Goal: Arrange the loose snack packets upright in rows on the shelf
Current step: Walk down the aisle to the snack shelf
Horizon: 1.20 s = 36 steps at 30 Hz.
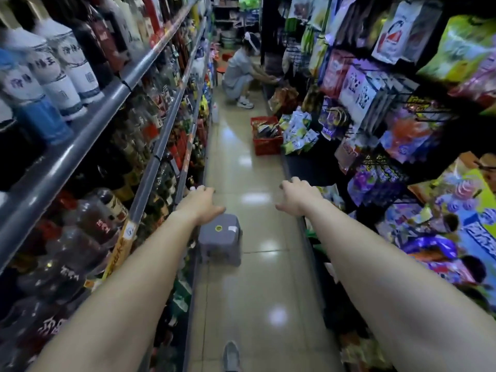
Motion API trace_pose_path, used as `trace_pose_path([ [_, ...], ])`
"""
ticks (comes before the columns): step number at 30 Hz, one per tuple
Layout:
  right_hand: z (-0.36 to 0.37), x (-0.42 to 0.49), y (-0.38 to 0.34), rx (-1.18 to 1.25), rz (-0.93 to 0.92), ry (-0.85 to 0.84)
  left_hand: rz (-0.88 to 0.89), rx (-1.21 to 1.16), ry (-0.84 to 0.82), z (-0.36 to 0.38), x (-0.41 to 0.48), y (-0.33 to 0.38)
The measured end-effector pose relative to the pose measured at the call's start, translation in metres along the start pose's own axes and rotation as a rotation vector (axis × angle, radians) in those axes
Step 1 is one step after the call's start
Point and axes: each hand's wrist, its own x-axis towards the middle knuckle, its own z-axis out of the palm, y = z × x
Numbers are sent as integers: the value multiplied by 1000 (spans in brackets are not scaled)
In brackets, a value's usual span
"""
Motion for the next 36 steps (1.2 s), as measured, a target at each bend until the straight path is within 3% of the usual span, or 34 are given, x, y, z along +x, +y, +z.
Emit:
trace_pose_path([
  [13,-60,198,3,60,69,18,122,25,-58,-65,231,-10],
  [29,-128,464,173,202,156,0,100,-23,-100,-104,507,112],
  [36,-130,555,212,185,204,-76,117,2,-146,-106,613,130],
])
